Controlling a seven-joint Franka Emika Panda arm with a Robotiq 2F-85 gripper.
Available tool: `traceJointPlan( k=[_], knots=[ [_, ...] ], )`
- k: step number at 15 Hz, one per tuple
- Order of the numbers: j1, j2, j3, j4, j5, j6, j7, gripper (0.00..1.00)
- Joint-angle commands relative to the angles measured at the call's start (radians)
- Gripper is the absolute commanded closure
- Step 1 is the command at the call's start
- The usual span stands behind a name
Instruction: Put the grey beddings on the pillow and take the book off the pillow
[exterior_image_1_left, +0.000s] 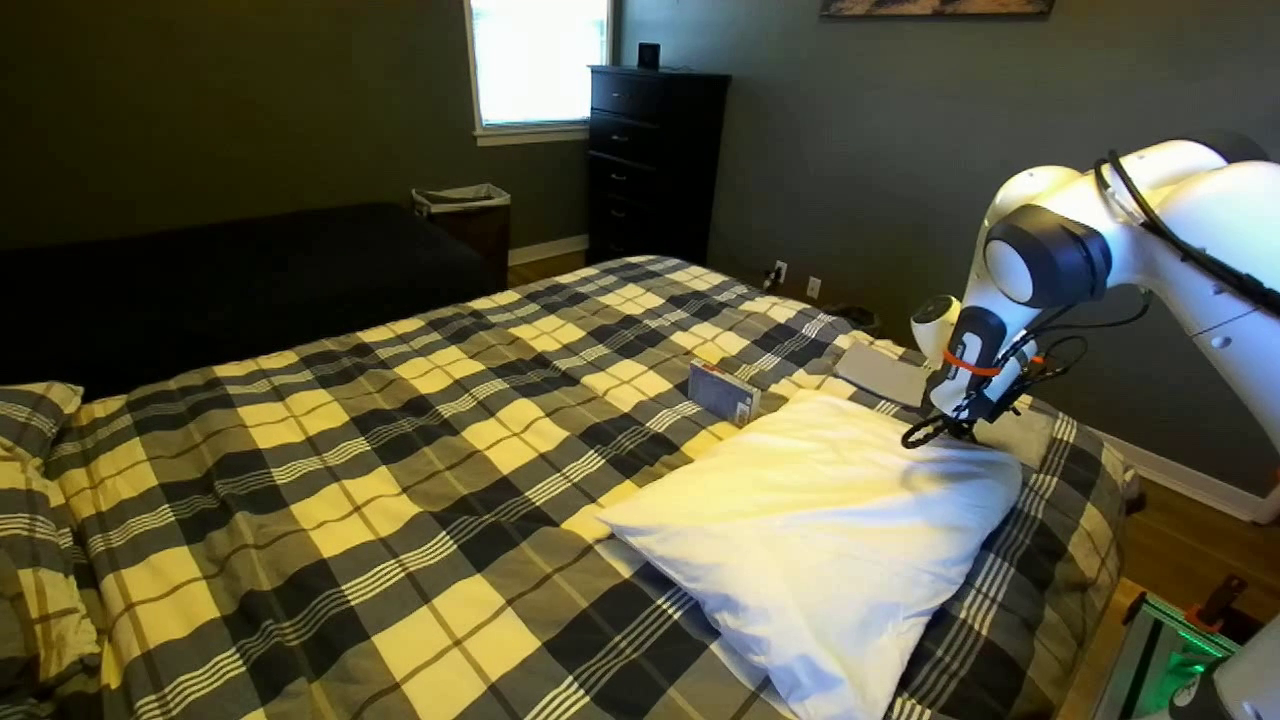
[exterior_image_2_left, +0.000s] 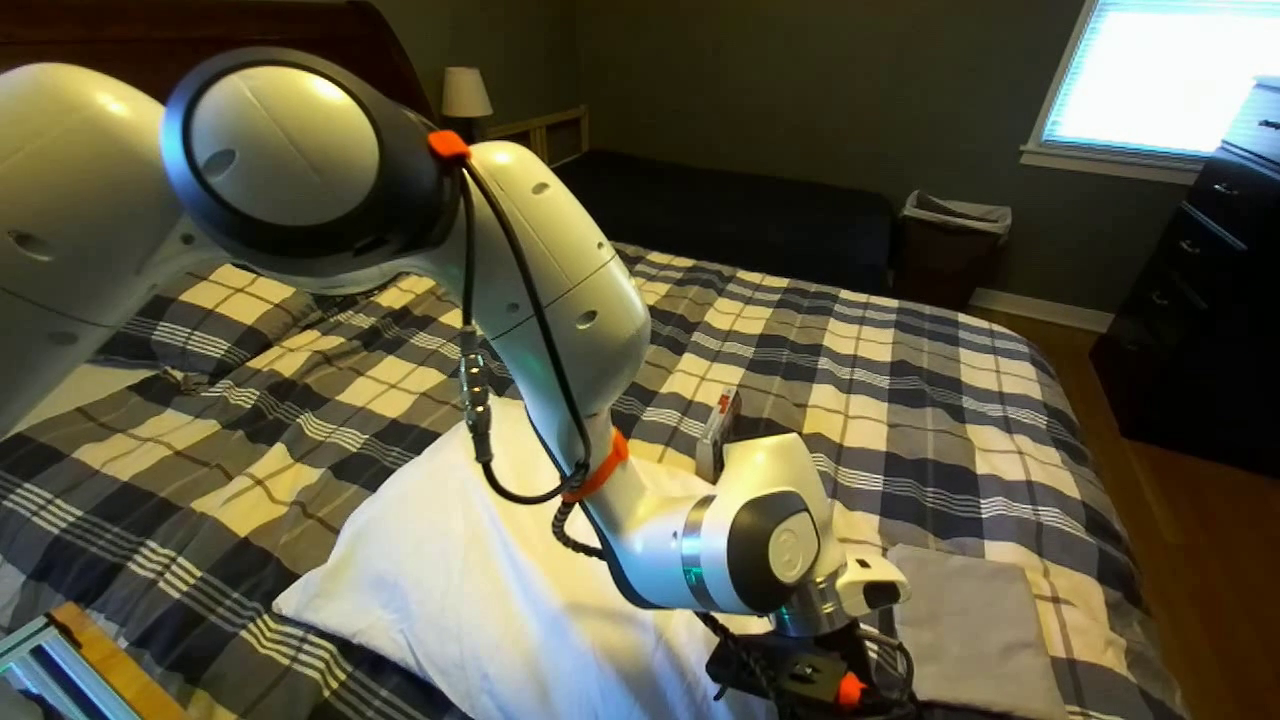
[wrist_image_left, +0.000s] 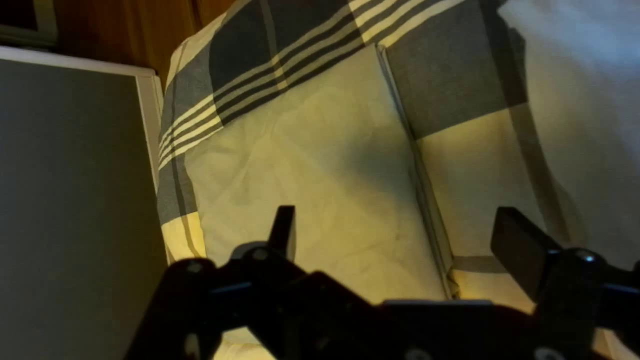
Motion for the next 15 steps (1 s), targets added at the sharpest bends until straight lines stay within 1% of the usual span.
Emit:
traceJointPlan(
  k=[1,2,3,8,15],
  knots=[
    [0.005,0.019,-0.008,0.013,0.016,0.002,-0.007,0.0],
    [0.013,0.049,-0.025,0.033,0.006,0.004,0.006,0.0],
    [0.009,0.057,-0.025,0.039,0.001,0.005,-0.003,0.0],
    [0.038,0.127,-0.068,0.048,-0.031,0.064,0.01,0.0],
    [0.086,0.245,-0.142,0.057,-0.015,0.176,0.0,0.0]
  ],
)
